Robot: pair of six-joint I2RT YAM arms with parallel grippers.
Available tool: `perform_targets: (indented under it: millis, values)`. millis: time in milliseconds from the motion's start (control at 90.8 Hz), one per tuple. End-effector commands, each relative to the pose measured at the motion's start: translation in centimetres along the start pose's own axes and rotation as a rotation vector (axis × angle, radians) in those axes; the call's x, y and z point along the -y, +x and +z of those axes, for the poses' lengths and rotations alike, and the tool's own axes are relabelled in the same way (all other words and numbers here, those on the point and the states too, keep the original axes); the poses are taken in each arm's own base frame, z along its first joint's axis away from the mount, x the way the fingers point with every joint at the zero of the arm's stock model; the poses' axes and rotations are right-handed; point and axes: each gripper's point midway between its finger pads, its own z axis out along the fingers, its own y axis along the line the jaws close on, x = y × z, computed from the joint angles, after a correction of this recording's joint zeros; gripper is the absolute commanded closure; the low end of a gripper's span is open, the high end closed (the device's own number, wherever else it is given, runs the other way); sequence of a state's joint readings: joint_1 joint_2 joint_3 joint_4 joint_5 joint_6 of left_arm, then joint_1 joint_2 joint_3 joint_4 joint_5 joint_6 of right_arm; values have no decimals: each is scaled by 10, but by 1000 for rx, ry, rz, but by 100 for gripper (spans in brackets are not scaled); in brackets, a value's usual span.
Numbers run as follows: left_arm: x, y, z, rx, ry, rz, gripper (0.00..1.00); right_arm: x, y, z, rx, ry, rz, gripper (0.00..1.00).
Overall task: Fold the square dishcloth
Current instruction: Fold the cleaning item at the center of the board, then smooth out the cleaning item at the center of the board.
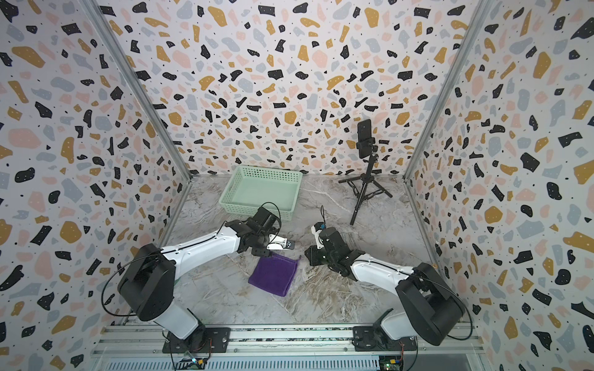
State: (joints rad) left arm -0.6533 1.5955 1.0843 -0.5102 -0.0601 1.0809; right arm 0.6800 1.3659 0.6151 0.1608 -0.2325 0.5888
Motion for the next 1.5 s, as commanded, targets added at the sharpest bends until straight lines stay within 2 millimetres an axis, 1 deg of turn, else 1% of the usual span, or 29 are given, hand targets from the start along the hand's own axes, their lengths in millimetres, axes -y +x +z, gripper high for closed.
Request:
perform_targets:
  millis: [0, 55, 154, 231, 297, 330, 462, 562, 628, 672, 727, 793, 815, 870, 914, 947, 980, 1013, 1079, 1156, 1178, 1233, 1310, 1398, 1442, 1486]
  values:
    - [38, 0, -11, 48, 133, -36, 35, -22, 0, -9, 7, -102, 30, 81]
    - [42, 2, -9, 62, 150, -64, 38, -39, 5, -7, -9, -176, 41, 82]
    - [27, 8, 3, 48, 133, -143, 49, -65, 18, 3, -48, -273, 65, 84]
    - [17, 14, 14, 32, 146, -207, 57, -79, 27, 15, -56, -314, 81, 85]
    - [12, 17, 25, 16, 154, -231, 59, -85, 30, 24, -48, -331, 101, 87]
    - [10, 20, 31, 1, 148, -233, 60, -83, 30, 29, -39, -326, 121, 88]
    - [0, 32, 55, -54, 113, -272, 64, -58, 34, 54, -4, -241, 171, 89]
    - [-2, 42, 70, -90, 104, -297, 65, -32, 44, 75, -6, -171, 219, 90]
    - [-6, 48, 73, -109, 70, -310, 61, -11, 51, 83, -9, -125, 254, 92]
    - [-9, 50, 71, -111, 47, -322, 58, -2, 56, 84, -11, -99, 264, 93]
    - [-16, 53, 64, -108, 14, -339, 53, 3, 57, 81, -1, -80, 247, 93]
    - [-22, 51, 46, -78, -9, -360, 47, -7, 52, 71, 18, -97, 209, 92]
    - [-23, 49, 38, -66, -12, -364, 45, -14, 48, 67, 28, -106, 187, 92]
    - [-17, 48, 19, -48, 2, -368, 41, -28, 46, 57, 34, -109, 133, 90]
    - [-10, 46, 5, -34, 20, -374, 40, -40, 46, 51, 33, -115, 93, 89]
    - [-1, 44, -4, -18, 50, -388, 40, -50, 48, 47, 29, -132, 70, 88]
    - [10, 38, -13, 13, 90, -397, 41, -59, 50, 44, 24, -155, 62, 88]
    - [28, 34, -22, 36, 150, -408, 42, -66, 55, 42, 12, -173, 51, 88]
    - [58, 26, -28, 62, 237, -426, 45, -78, 66, 41, -5, -197, 30, 88]
    - [92, 20, -24, 58, 318, -414, 46, -84, 81, 41, -34, -224, 29, 88]
    - [100, 21, -21, 49, 332, -414, 47, -83, 87, 43, -47, -223, 35, 88]
    - [110, 24, -12, 22, 337, -405, 48, -78, 96, 48, -60, -227, 65, 88]
    - [114, 34, 6, -43, 318, -395, 49, -62, 110, 56, -86, -191, 88, 88]
    - [114, 54, 25, -157, 288, -372, 52, -51, 123, 62, -109, -170, 115, 89]
    - [116, 64, 32, -199, 276, -353, 52, -45, 127, 61, -108, -158, 123, 89]
    - [114, 69, 31, -210, 269, -355, 53, -42, 128, 59, -106, -148, 126, 89]
